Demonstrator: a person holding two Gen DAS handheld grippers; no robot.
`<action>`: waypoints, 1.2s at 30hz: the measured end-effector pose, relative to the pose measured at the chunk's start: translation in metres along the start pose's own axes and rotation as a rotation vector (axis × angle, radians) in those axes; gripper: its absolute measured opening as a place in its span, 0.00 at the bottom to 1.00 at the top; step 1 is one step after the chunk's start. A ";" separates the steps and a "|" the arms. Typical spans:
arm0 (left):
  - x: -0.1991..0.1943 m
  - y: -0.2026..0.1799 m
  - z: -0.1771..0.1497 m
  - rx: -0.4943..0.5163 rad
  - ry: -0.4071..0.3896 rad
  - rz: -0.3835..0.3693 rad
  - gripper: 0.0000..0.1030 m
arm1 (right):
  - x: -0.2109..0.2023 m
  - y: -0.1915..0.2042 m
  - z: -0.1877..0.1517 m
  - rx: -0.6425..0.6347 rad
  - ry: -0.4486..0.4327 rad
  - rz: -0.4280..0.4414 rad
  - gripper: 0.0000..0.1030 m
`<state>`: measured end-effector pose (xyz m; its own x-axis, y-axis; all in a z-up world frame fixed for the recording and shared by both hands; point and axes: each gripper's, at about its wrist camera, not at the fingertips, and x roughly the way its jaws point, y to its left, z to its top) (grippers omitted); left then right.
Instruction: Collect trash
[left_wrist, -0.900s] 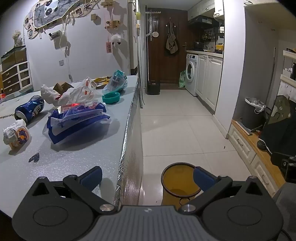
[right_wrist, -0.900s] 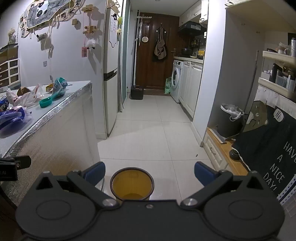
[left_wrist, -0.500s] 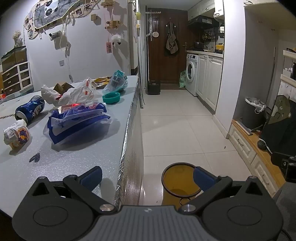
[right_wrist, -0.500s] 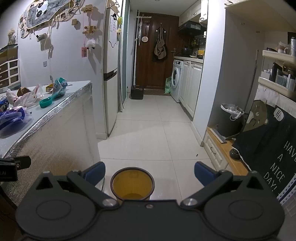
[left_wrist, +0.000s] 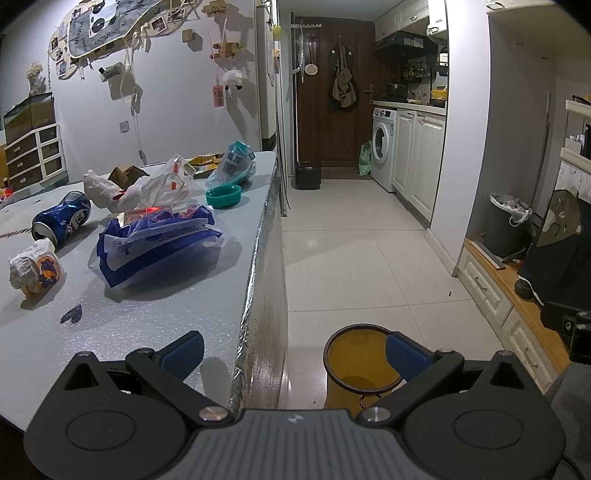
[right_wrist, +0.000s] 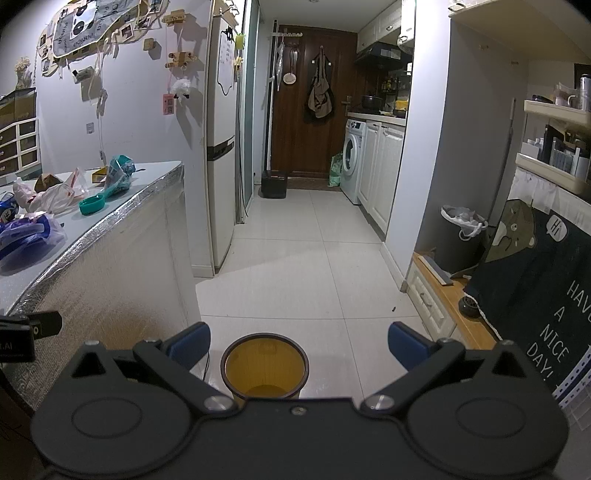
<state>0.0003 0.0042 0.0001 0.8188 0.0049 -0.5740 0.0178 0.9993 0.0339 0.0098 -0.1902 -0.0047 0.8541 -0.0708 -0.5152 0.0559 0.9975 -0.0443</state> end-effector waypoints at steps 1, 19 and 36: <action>0.000 -0.004 0.000 0.004 0.001 0.002 1.00 | 0.000 0.000 0.000 0.000 0.000 0.000 1.00; 0.000 -0.004 0.000 0.006 -0.001 0.002 1.00 | -0.001 0.000 0.000 -0.001 -0.001 0.000 1.00; -0.004 -0.004 0.009 0.011 -0.002 0.004 1.00 | -0.001 -0.001 0.001 -0.001 -0.001 -0.001 1.00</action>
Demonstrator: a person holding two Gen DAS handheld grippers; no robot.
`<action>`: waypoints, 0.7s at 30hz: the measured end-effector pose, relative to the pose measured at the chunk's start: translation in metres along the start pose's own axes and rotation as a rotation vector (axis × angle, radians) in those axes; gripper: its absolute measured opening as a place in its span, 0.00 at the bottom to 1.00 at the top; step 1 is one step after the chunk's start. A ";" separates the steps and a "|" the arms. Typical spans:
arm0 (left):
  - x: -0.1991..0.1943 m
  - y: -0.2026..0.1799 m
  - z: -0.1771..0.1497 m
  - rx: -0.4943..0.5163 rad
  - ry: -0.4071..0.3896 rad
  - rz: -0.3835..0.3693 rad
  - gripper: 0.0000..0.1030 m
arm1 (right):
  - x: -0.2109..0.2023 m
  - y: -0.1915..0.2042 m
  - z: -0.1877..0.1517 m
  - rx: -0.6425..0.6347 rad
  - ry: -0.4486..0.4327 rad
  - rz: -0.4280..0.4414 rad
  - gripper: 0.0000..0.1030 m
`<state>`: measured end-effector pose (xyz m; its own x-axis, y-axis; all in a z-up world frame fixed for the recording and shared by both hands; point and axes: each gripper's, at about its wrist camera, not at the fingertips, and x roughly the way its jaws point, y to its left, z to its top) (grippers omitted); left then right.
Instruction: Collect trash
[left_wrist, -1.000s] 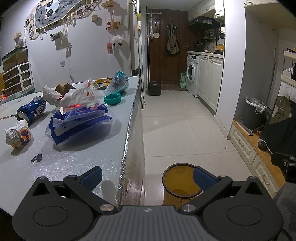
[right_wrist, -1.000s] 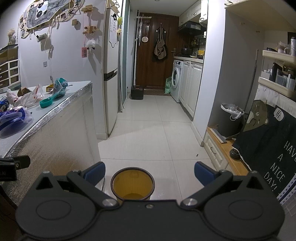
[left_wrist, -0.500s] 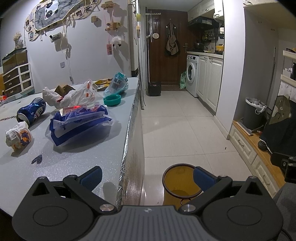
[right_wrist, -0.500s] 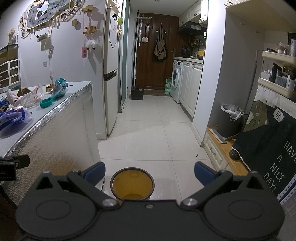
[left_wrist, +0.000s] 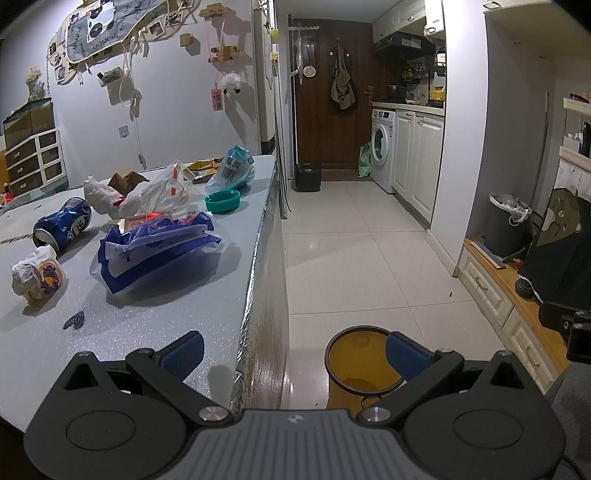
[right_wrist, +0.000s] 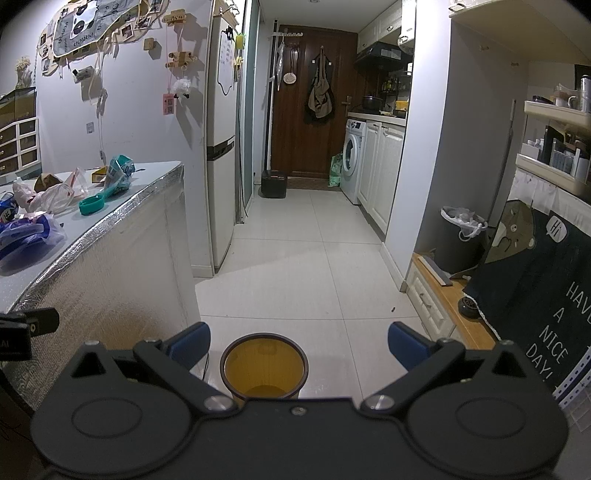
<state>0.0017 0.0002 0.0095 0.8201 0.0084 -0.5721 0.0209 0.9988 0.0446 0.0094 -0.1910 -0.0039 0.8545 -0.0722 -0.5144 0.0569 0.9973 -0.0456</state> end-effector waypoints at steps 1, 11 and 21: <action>0.000 0.000 0.000 0.000 0.000 0.000 1.00 | 0.000 0.000 0.000 0.000 0.000 0.000 1.00; -0.001 0.000 0.002 0.001 0.000 0.000 1.00 | 0.000 0.000 0.000 0.000 0.000 0.000 1.00; -0.001 -0.002 0.003 0.002 -0.001 0.000 1.00 | 0.000 -0.001 0.000 0.000 0.000 0.000 1.00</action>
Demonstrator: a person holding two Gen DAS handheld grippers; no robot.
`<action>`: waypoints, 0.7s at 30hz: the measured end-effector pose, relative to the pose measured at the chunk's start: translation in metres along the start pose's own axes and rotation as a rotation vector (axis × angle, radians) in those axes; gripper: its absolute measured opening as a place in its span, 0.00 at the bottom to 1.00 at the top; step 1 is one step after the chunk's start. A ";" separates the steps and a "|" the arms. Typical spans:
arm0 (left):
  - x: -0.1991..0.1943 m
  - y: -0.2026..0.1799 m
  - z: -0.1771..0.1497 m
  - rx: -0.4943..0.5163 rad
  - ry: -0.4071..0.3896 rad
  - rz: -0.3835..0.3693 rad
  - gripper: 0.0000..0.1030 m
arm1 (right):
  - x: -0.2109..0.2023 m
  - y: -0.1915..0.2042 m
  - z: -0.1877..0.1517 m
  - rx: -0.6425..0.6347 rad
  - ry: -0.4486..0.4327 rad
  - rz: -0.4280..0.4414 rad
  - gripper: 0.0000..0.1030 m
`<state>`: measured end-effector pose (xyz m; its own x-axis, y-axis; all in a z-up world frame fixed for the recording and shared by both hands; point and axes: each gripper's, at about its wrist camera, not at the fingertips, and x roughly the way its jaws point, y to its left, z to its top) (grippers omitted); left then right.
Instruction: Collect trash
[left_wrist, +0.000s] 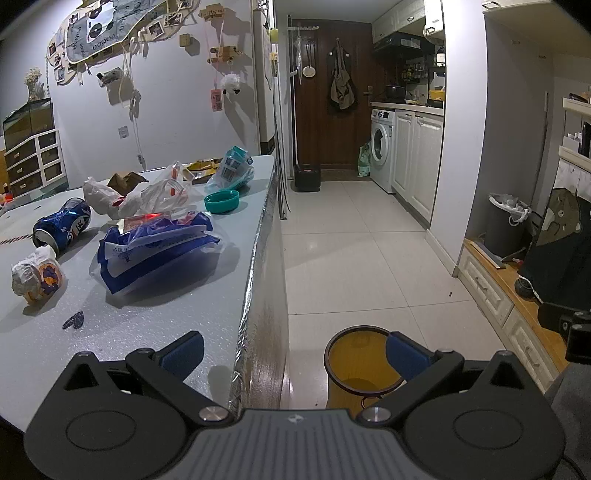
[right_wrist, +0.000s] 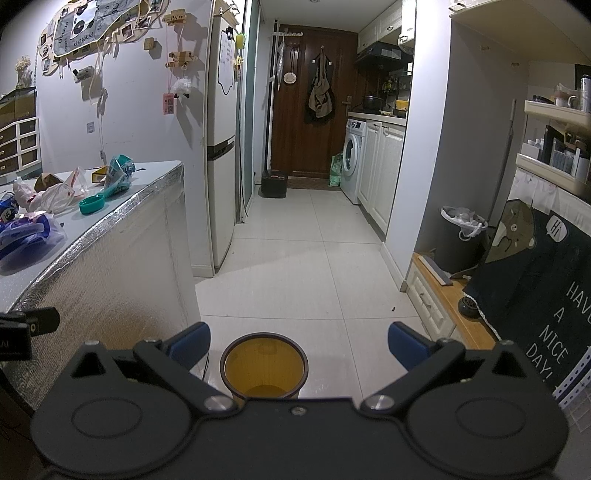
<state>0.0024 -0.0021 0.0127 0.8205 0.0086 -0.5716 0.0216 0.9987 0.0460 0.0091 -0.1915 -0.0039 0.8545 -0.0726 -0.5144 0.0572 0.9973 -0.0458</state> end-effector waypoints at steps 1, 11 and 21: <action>0.000 0.000 -0.001 0.000 0.000 0.000 1.00 | 0.000 0.000 0.000 0.000 0.000 0.000 1.00; 0.000 -0.002 0.000 0.003 0.000 0.001 1.00 | 0.000 0.000 0.000 0.000 0.001 0.000 1.00; -0.002 -0.004 -0.002 0.008 -0.020 -0.004 1.00 | 0.002 0.001 0.004 0.001 -0.018 0.005 1.00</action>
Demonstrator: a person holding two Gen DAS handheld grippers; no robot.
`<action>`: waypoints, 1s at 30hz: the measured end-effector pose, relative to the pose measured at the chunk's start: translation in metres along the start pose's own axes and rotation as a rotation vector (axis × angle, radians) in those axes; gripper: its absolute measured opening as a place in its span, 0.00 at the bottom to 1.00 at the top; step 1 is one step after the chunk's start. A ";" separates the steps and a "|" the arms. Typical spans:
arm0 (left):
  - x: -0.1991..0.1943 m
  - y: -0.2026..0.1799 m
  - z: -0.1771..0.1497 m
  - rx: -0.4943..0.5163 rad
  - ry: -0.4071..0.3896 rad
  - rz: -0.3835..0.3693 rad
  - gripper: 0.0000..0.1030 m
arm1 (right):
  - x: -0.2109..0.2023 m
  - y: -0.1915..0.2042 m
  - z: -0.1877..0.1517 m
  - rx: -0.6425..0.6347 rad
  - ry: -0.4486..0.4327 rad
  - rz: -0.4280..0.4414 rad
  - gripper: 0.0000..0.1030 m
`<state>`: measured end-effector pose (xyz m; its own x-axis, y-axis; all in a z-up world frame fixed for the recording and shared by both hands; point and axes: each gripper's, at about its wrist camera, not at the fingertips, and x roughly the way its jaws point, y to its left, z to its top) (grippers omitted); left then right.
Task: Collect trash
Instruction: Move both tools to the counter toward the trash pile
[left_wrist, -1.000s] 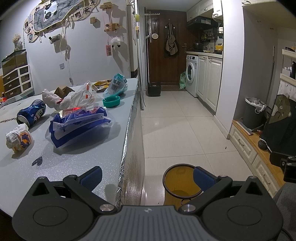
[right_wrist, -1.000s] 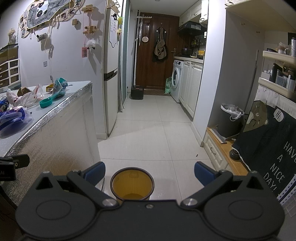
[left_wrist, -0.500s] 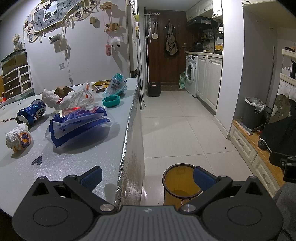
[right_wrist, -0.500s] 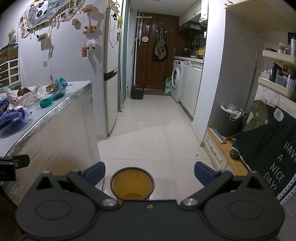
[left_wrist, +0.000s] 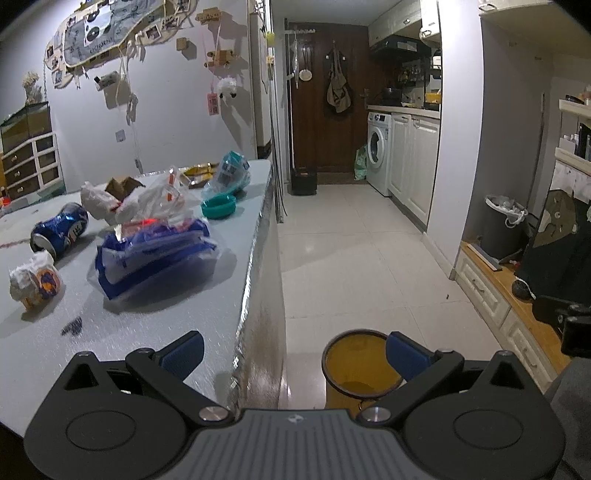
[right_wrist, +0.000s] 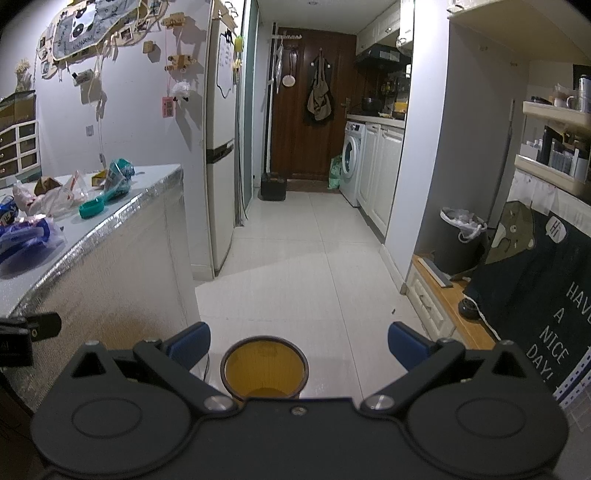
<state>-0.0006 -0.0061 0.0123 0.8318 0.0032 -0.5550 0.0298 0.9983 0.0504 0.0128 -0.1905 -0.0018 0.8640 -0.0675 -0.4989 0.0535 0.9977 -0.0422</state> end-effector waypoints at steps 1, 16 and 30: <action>0.000 0.002 0.002 0.000 -0.009 0.006 1.00 | 0.000 0.000 0.001 -0.002 -0.008 0.004 1.00; -0.007 0.085 0.047 -0.115 -0.123 0.192 1.00 | 0.016 0.041 0.054 -0.043 -0.182 0.244 1.00; 0.016 0.187 0.040 -0.227 -0.019 0.330 1.00 | 0.049 0.126 0.080 -0.291 -0.289 0.657 1.00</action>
<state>0.0403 0.1784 0.0462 0.7866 0.3268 -0.5240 -0.3619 0.9314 0.0377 0.1021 -0.0677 0.0378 0.7715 0.5824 -0.2562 -0.6142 0.7868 -0.0611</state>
